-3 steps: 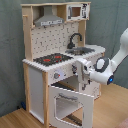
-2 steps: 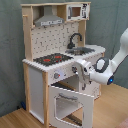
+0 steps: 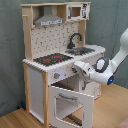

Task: Play with the kitchen

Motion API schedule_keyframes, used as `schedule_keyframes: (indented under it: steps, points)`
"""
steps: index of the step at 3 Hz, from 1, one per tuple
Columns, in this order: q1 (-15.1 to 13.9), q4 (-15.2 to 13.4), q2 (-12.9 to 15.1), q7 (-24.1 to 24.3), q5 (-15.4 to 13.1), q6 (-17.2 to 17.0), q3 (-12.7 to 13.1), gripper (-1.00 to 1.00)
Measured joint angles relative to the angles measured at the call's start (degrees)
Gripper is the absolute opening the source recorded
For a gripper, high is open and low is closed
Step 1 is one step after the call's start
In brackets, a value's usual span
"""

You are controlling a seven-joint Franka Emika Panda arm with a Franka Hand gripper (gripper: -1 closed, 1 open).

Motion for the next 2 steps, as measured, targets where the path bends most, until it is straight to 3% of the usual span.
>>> schedule_keyframes:
  steps: [2]
  points:
    - [0.0,0.0,0.0,-16.3,0.7,-0.1,0.1,-1.0]
